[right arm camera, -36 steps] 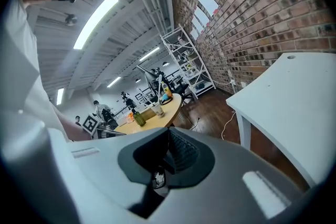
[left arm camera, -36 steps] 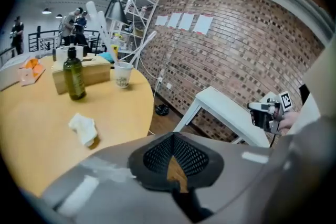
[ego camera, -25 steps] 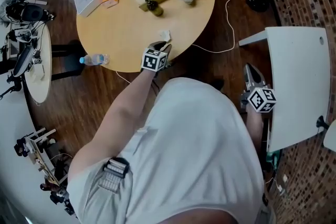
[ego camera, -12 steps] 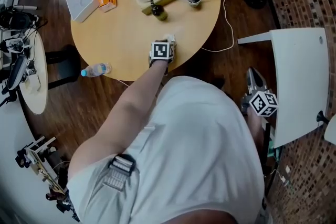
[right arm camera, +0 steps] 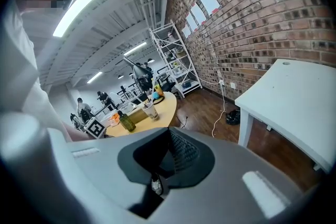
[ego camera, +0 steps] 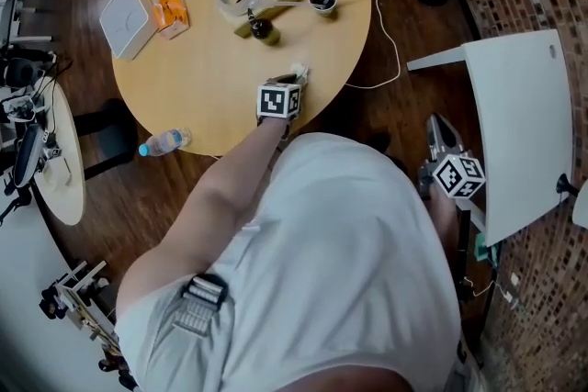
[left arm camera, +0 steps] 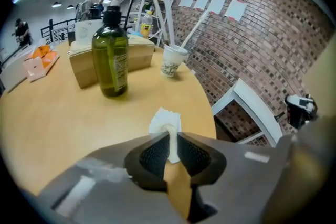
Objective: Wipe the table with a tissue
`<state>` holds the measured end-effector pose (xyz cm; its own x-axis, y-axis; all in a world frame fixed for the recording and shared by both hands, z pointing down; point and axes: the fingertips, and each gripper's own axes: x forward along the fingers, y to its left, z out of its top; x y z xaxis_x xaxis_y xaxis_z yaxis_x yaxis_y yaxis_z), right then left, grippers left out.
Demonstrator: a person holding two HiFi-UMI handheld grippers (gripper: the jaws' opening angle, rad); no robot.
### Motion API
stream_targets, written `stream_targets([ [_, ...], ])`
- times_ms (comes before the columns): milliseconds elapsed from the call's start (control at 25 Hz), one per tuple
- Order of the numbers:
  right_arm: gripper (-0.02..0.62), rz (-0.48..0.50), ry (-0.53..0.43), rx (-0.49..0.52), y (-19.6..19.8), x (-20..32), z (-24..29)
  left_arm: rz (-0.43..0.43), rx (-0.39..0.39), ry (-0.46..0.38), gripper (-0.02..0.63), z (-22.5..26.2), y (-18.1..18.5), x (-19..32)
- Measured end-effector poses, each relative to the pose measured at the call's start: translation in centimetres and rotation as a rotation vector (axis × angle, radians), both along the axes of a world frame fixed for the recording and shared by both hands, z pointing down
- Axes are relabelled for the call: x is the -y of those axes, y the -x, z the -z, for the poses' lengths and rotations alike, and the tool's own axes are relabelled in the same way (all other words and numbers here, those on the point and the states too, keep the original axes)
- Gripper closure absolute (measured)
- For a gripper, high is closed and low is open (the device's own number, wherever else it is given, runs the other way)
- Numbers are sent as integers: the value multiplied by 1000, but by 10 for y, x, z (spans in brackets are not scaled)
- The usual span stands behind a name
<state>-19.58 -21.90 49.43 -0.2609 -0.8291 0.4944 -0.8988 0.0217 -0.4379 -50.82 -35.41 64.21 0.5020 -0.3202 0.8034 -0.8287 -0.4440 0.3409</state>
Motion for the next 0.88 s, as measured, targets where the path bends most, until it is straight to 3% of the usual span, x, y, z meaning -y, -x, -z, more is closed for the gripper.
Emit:
stream_targets([
  [200,588,-66,-6,-17,-6,-5,1,-210,-112,-41,555,18,-52,-11],
  [360,588,-103,-30,-46,-19,-5,4,-321,-203,-51,555,32,-100,-17],
  [640,588,-276,-48,-37,-62,-49,3,-604,-235,-45,554,36,-184,-52],
  [880,587,-368,-56,-8,-114,-95,-2,-784,-259,-28,555,50,-259,-98],
])
